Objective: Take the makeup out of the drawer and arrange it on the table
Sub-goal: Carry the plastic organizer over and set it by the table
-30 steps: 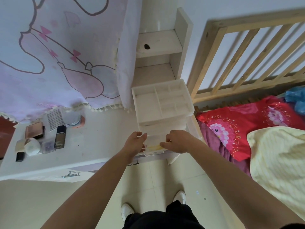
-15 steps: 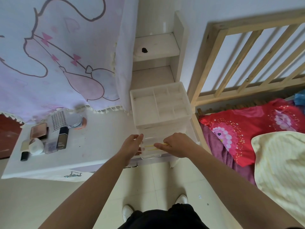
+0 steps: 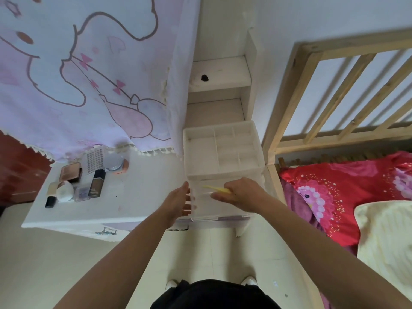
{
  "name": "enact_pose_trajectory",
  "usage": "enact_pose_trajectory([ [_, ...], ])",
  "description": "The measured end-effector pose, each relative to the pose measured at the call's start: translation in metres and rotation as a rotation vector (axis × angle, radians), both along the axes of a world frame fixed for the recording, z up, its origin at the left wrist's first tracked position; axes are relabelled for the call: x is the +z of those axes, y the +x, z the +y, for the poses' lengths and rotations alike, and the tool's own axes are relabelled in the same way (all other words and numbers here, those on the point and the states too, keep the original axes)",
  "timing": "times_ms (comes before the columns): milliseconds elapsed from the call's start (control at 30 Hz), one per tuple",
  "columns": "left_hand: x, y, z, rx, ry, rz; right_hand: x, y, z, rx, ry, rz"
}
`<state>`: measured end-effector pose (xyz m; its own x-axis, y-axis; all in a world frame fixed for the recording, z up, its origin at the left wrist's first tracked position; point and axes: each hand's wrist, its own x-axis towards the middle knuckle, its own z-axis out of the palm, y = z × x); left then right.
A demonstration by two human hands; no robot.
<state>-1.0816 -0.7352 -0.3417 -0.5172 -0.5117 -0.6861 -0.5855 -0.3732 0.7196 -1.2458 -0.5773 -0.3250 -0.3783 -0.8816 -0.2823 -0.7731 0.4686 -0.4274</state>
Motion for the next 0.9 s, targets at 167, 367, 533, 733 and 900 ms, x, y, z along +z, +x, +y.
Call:
enact_pose_trajectory([
  [167, 0.002, 0.008, -0.017, 0.183, -0.225, -0.015, 0.025, -0.01, -0.034, -0.22, -0.376, -0.136],
  [367, 0.0, 0.032, -0.077, 0.068, -0.539, -0.096, 0.046, 0.0, -0.12, -0.313, -0.357, -0.083],
  [533, -0.014, 0.051, -0.139, -0.159, -0.705, -0.217, 0.052, 0.042, -0.194, -0.244, -0.317, -0.137],
  [733, -0.054, 0.069, -0.222, -0.513, -0.732, -0.344, -0.009, 0.086, -0.281, -0.136, -0.022, -0.068],
  [900, -0.09, 0.064, -0.259, -0.865, -0.787, -0.361, -0.086, 0.075, -0.305, -0.31, 0.248, -0.082],
])
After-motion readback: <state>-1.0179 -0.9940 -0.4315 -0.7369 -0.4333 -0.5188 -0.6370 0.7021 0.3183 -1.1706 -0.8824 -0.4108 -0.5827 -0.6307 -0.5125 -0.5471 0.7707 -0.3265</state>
